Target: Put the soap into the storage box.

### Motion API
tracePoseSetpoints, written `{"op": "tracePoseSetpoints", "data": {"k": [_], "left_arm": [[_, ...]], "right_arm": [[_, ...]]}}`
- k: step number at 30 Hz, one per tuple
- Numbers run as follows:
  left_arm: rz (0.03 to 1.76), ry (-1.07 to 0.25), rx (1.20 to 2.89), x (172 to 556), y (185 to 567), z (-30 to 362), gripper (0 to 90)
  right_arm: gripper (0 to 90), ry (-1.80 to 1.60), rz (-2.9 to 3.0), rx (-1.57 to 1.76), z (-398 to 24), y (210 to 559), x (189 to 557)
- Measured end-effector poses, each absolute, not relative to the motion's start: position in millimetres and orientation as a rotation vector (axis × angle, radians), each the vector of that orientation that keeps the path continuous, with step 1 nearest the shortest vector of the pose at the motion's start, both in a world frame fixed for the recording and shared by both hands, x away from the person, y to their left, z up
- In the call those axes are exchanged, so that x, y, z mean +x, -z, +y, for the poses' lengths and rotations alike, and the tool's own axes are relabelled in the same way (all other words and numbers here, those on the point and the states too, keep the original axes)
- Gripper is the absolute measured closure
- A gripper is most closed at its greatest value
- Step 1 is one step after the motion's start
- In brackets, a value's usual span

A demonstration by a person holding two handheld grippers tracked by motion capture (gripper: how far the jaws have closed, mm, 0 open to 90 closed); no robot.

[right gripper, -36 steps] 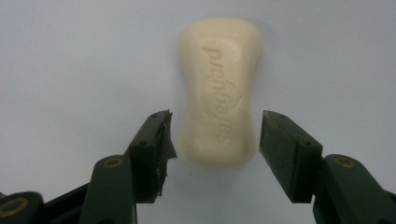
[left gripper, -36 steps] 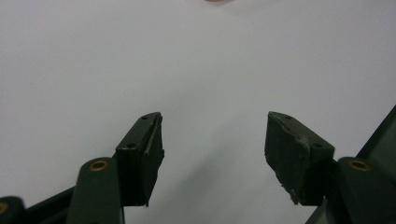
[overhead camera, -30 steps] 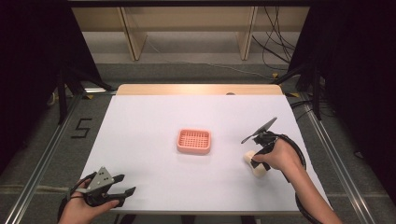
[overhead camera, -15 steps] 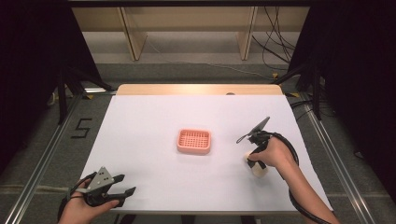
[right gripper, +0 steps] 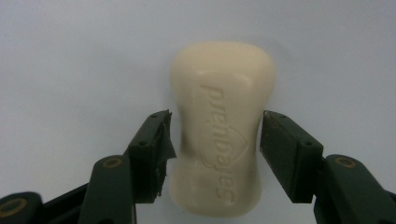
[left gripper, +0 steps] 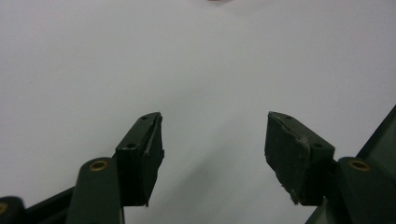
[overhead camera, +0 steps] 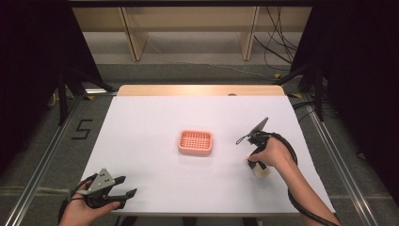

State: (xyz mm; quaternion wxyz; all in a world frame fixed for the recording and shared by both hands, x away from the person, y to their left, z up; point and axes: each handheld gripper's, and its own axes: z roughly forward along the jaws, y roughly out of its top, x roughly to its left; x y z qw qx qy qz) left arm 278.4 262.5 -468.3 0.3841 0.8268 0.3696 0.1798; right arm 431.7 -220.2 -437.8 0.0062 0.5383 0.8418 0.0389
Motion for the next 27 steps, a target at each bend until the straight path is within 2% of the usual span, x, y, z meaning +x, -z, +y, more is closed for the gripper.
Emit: {"op": "tracePoseSetpoints", "data": {"k": [27], "left_arm": [[0.942,-0.460,2.108,278.4,468.2,262.8,36.4]], "right_arm": [[49.3,-0.093,2.656,1.674,-220.4,444.1,435.1]]}}
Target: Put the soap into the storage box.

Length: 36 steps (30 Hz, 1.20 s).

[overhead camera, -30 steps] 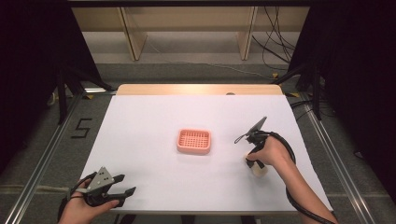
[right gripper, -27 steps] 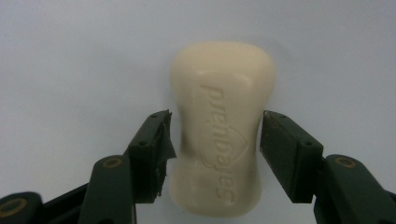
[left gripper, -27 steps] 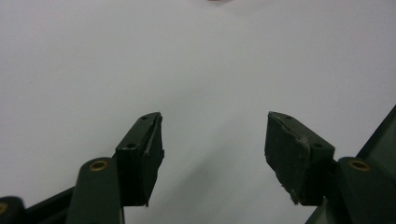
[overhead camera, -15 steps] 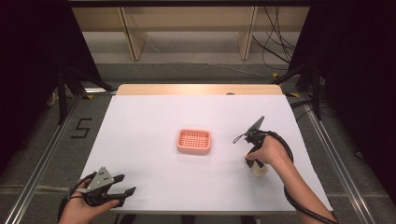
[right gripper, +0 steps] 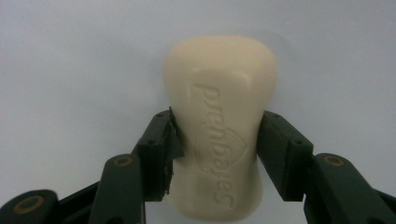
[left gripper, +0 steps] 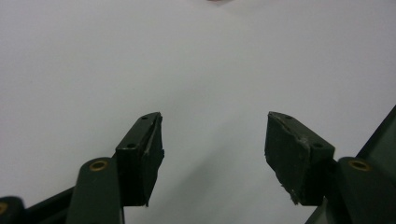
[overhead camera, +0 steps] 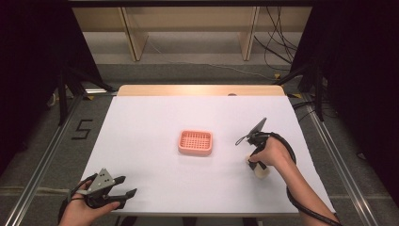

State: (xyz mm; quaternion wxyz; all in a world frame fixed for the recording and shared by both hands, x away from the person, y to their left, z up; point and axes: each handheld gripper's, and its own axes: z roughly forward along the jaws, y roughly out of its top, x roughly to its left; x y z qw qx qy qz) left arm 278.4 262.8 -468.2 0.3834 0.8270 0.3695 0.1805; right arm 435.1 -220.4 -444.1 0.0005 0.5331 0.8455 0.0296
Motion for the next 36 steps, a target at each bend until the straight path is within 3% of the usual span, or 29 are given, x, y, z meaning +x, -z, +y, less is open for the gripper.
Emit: {"op": "tracePoseSetpoints", "data": {"k": [15,36], "left_arm": [[0.966,-0.426,2.081,277.6,469.5,261.3,36.4],[0.964,-0.432,2.084,277.7,469.6,261.7,36.3]], "right_arm": [[49.6,-0.195,2.724,1.504,-227.5,441.2,425.9],[49.7,-0.378,2.622,1.525,-231.4,427.6,410.2]]}}
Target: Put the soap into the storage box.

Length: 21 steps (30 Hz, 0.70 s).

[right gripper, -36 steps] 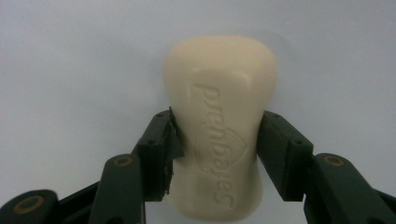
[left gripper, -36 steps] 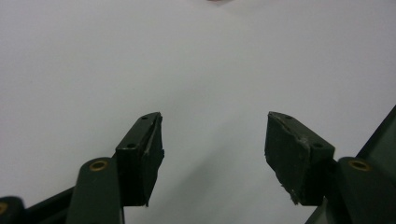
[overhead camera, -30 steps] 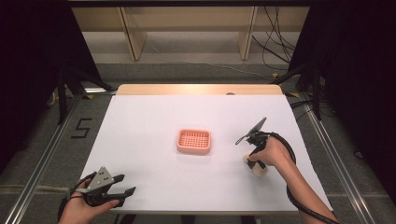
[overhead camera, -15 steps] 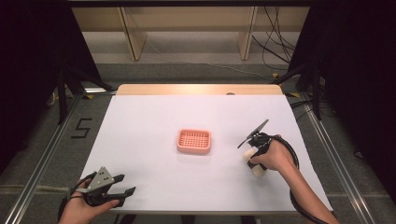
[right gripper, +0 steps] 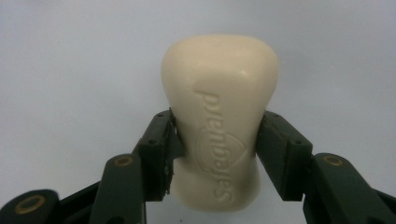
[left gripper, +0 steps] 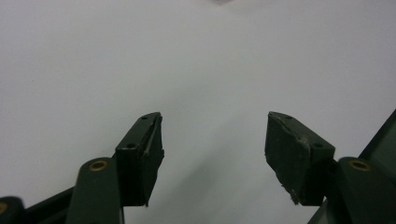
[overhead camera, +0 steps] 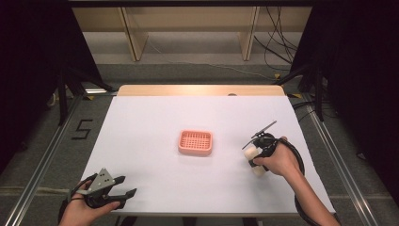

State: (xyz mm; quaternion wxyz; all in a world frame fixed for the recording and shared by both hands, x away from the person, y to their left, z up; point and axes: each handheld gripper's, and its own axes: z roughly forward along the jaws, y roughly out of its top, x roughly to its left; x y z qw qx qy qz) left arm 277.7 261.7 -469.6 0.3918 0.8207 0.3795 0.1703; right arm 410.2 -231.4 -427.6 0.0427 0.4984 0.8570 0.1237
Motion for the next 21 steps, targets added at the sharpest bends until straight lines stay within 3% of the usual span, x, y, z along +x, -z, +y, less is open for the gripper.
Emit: {"op": "tracePoseSetpoints", "data": {"k": [21], "left_arm": [[0.967,-0.444,2.093,277.9,469.6,262.5,36.4]], "right_arm": [[49.8,-0.678,2.498,1.404,-238.1,424.3,401.0]]}}
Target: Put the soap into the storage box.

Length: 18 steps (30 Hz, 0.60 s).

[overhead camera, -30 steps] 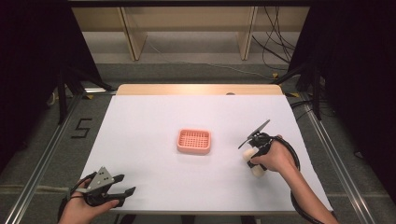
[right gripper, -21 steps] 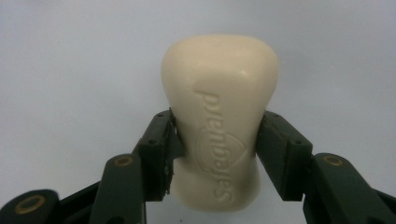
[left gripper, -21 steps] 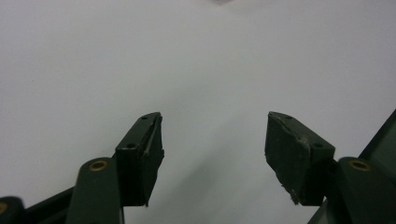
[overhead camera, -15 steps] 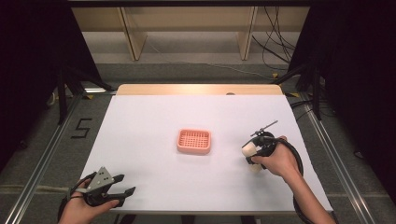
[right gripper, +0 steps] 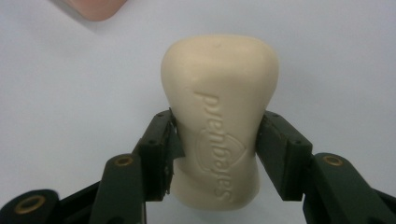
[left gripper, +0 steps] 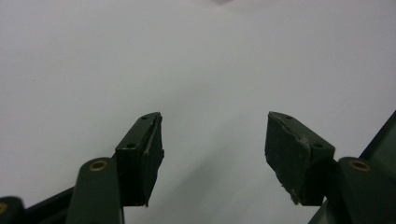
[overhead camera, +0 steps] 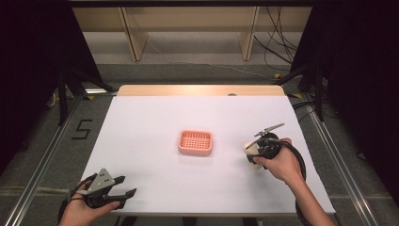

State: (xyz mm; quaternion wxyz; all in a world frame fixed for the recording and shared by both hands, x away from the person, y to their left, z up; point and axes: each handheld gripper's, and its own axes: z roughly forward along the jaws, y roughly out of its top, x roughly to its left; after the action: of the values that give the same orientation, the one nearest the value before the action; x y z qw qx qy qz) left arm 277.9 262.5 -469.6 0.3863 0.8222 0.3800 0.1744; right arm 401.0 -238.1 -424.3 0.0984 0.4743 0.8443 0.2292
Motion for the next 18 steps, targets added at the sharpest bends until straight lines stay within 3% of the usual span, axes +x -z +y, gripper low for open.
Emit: {"op": "tracePoseSetpoints", "data": {"k": [18], "left_arm": [[0.943,-0.457,2.117,278.4,468.5,263.4,36.3]], "right_arm": [[49.8,-0.824,2.403,1.366,-239.4,426.1,395.2]]}}
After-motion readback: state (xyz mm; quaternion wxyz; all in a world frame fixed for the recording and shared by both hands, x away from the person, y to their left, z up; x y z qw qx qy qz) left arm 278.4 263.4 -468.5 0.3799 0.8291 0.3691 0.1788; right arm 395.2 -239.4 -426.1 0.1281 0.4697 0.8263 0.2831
